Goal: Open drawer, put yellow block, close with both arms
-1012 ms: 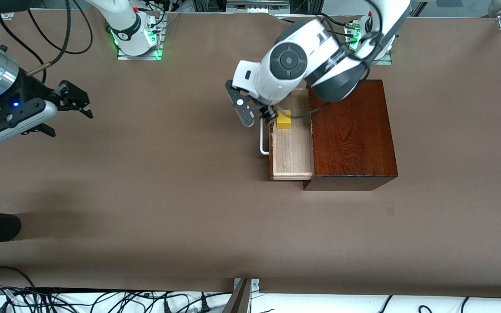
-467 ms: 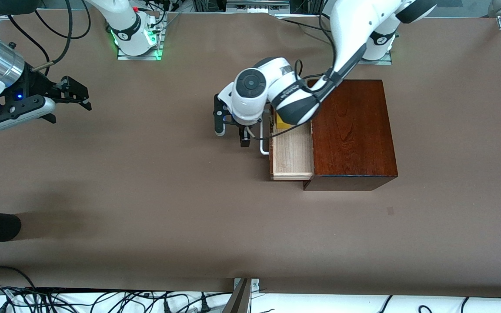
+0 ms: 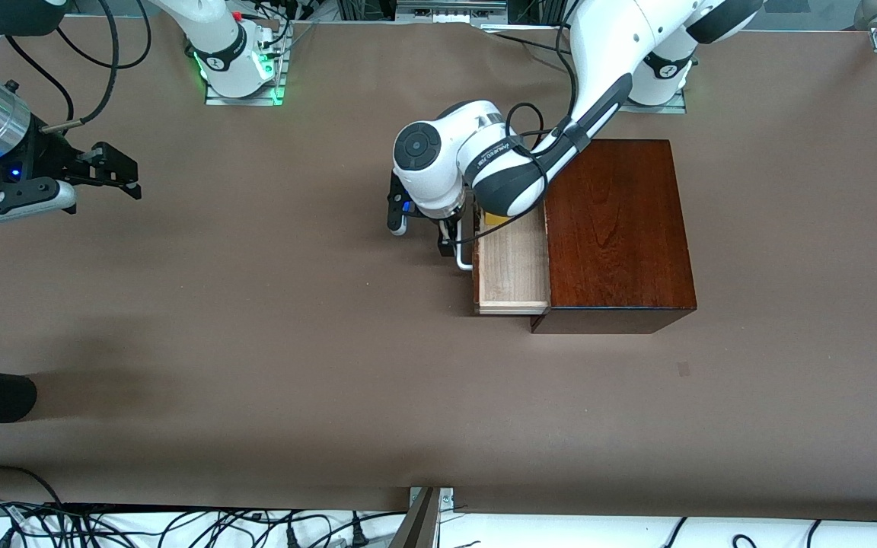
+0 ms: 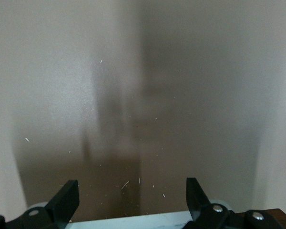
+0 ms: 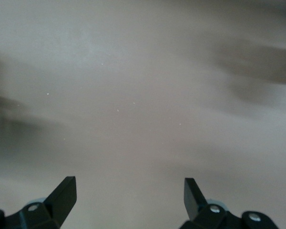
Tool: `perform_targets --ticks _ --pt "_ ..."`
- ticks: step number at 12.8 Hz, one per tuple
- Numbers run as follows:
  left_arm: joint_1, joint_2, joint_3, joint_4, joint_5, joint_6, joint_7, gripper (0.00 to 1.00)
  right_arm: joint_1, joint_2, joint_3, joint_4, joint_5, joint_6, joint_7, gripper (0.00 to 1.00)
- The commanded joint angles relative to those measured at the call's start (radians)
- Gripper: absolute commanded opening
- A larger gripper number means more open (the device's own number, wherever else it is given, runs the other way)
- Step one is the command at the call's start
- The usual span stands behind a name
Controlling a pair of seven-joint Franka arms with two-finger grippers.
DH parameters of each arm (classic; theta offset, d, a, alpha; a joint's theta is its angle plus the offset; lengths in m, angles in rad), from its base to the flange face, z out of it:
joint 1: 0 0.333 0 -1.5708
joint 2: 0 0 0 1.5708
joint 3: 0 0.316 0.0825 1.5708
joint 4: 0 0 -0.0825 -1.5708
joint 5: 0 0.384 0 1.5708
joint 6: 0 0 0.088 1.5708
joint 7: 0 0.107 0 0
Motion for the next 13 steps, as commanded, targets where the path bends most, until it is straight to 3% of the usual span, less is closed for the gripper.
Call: perform_targets --ticks 1,6,13 --pt "0.050 -0.032 0.008 -0.008 0.035 -0.143 0.042 1.00 -0.003 -0.013 -0.004 -0.008 -0.010 0.000 0.047 1.00" --pt "0.103 -0.049 0.007 -0.010 0.035 -0.251 0.057 1.00 0.002 -0.009 -0.004 0.013 -0.005 -0.006 0.082 1.00" --pt "0.130 -0.068 0.008 -0.008 0.035 -0.286 0.054 1.00 0.008 0.007 0.001 0.033 -0.007 -0.006 0.082 1.00"
